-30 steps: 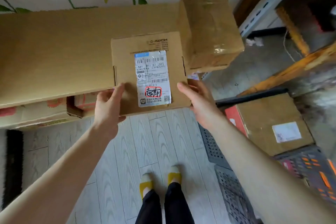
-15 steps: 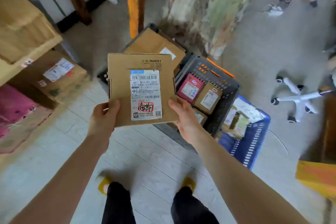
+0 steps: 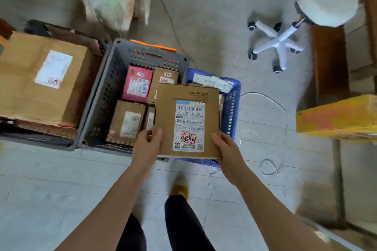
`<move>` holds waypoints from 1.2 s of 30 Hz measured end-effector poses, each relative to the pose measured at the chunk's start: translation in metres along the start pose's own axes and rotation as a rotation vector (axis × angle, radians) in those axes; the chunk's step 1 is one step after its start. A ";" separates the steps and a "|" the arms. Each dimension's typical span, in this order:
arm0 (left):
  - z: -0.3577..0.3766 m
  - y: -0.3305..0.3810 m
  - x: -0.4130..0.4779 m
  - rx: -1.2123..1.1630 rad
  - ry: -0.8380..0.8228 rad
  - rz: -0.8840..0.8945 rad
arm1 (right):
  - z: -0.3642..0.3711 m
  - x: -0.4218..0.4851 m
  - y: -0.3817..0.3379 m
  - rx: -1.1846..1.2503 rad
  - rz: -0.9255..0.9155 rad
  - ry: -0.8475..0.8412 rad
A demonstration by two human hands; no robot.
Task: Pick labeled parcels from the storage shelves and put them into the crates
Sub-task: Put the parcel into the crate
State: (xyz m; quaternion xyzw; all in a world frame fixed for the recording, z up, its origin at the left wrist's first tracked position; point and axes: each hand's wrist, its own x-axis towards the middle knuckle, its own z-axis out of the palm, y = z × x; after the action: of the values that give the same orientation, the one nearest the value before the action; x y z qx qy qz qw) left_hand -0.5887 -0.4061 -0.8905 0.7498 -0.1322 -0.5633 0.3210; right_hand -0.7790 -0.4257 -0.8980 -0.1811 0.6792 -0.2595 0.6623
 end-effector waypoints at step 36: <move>-0.139 -0.103 0.313 0.919 0.070 -0.131 | 0.239 0.240 0.137 -0.433 0.303 0.018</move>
State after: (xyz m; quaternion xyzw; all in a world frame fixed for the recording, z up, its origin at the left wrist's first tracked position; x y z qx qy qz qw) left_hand -0.3729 -0.4576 -1.1712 0.8396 -0.3096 -0.4398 -0.0764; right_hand -0.5414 -0.4845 -1.1695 -0.2125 0.7441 -0.0075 0.6334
